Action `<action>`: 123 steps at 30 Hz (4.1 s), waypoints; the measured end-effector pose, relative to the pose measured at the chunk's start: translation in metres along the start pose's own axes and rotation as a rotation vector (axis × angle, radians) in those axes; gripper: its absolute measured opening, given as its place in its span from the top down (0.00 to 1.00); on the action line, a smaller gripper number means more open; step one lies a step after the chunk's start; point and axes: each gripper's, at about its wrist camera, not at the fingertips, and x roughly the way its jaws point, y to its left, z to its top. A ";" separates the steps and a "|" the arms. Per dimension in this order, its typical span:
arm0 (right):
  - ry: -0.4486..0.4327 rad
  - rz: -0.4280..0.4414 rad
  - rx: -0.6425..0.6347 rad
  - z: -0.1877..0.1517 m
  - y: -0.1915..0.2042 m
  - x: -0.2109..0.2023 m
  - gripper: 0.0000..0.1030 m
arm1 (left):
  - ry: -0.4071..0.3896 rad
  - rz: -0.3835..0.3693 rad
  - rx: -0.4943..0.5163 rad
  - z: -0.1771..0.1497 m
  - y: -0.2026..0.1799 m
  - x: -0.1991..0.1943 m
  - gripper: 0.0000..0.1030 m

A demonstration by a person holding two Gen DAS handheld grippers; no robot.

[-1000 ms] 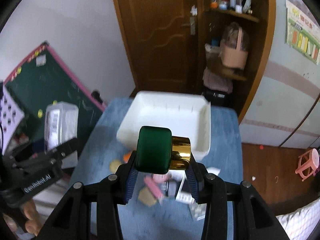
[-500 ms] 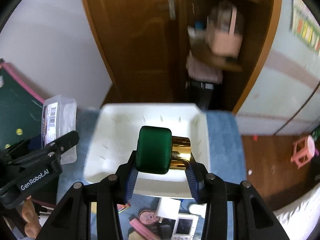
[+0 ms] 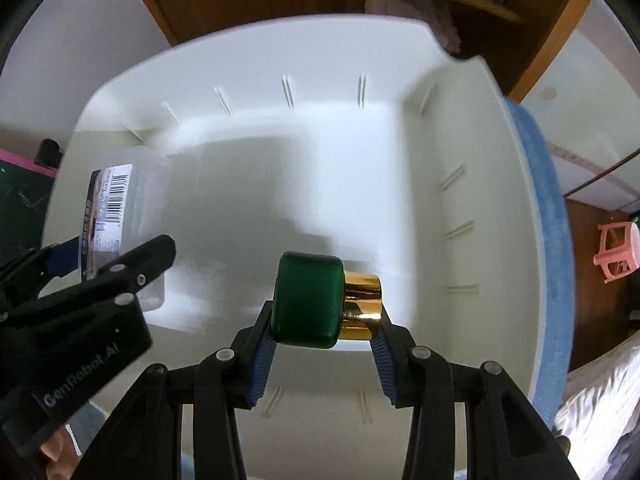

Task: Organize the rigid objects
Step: 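Carry both items into the white tray and open both tools, then withdraw both tools from the tray toward the remaining items, then grasp the beige pouch with left tool while right tool grasps clear square case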

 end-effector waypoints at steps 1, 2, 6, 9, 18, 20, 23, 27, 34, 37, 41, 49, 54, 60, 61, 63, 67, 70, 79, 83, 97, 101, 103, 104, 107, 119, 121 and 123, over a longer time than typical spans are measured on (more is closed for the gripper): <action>0.009 -0.004 -0.007 0.000 0.000 0.004 0.57 | 0.016 0.006 -0.005 -0.003 -0.003 0.003 0.35; 0.017 -0.008 -0.015 -0.001 0.001 0.007 0.57 | 0.028 0.003 -0.009 -0.005 -0.005 0.006 0.35; 0.042 -0.028 -0.033 -0.003 0.000 0.014 0.56 | 0.085 -0.046 -0.045 -0.012 -0.013 0.014 0.29; 0.045 -0.018 -0.036 -0.004 0.000 0.016 0.51 | 0.125 -0.015 -0.044 -0.015 -0.022 0.017 0.21; -0.014 0.005 -0.073 -0.014 0.000 -0.009 0.29 | 0.027 -0.007 -0.047 -0.045 -0.055 -0.021 0.21; -0.025 0.007 -0.084 -0.019 0.000 -0.017 0.29 | 0.007 -0.012 -0.039 -0.053 -0.064 -0.034 0.21; -0.049 0.003 -0.098 -0.025 -0.002 -0.032 0.29 | -0.037 -0.012 -0.042 -0.064 -0.073 -0.057 0.21; -0.095 0.010 -0.112 -0.041 -0.003 -0.065 0.29 | -0.090 -0.032 -0.044 -0.077 -0.073 -0.095 0.21; -0.192 0.050 -0.121 -0.075 0.002 -0.131 0.29 | -0.189 -0.052 -0.024 -0.099 -0.059 -0.173 0.21; -0.229 0.076 -0.122 -0.098 0.000 -0.157 0.29 | -0.238 -0.060 -0.015 -0.102 -0.027 -0.192 0.21; -0.285 0.108 -0.129 -0.132 -0.007 -0.196 0.29 | -0.307 -0.052 -0.009 -0.123 -0.018 -0.221 0.21; -0.419 0.144 -0.118 -0.196 -0.024 -0.260 0.29 | -0.406 -0.133 -0.037 -0.173 -0.023 -0.267 0.21; -0.507 0.136 -0.119 -0.230 -0.036 -0.287 0.29 | -0.476 -0.174 -0.047 -0.201 -0.027 -0.289 0.21; -0.622 0.101 -0.096 -0.264 -0.056 -0.310 0.29 | -0.519 -0.224 -0.020 -0.226 -0.032 -0.301 0.21; -0.643 0.092 -0.091 -0.268 -0.060 -0.312 0.29 | -0.524 -0.225 -0.018 -0.230 -0.032 -0.302 0.21; -0.686 0.066 -0.073 -0.277 -0.068 -0.313 0.29 | -0.521 -0.240 -0.008 -0.236 -0.032 -0.300 0.17; -0.692 0.034 -0.055 -0.290 -0.083 -0.307 0.29 | -0.490 -0.356 -0.033 -0.240 -0.026 -0.291 0.15; -0.681 0.058 -0.061 -0.302 -0.092 -0.296 0.29 | -0.453 -0.369 -0.077 -0.241 -0.022 -0.276 0.15; -0.568 0.026 -0.081 -0.323 -0.091 -0.237 0.27 | -0.398 -0.275 -0.043 -0.252 -0.021 -0.213 0.15; -0.477 0.052 -0.070 -0.328 -0.092 -0.199 0.27 | -0.373 -0.246 0.033 -0.260 -0.023 -0.176 0.15; -0.366 0.007 -0.144 -0.321 -0.077 -0.103 0.27 | -0.233 -0.206 0.193 -0.251 -0.022 -0.059 0.15; -0.348 -0.012 -0.168 -0.309 -0.076 -0.080 0.27 | -0.193 -0.217 0.218 -0.239 -0.020 -0.040 0.15; -0.345 -0.016 -0.179 -0.304 -0.076 -0.072 0.27 | -0.175 -0.226 0.244 -0.235 -0.022 -0.033 0.16; -0.345 -0.023 -0.184 -0.301 -0.076 -0.068 0.27 | -0.168 -0.228 0.260 -0.234 -0.023 -0.031 0.16; -0.335 -0.030 -0.194 -0.291 -0.077 -0.054 0.27 | -0.150 -0.224 0.313 -0.231 -0.030 -0.024 0.15; -0.306 -0.012 -0.196 -0.273 -0.078 -0.028 0.28 | -0.115 -0.238 0.342 -0.225 -0.028 -0.013 0.25; -0.301 -0.013 -0.195 -0.273 -0.079 -0.026 0.33 | -0.121 -0.243 0.357 -0.225 -0.031 -0.014 0.30; -0.290 -0.007 -0.181 -0.272 -0.084 -0.023 0.38 | -0.126 -0.239 0.374 -0.226 -0.035 -0.016 0.34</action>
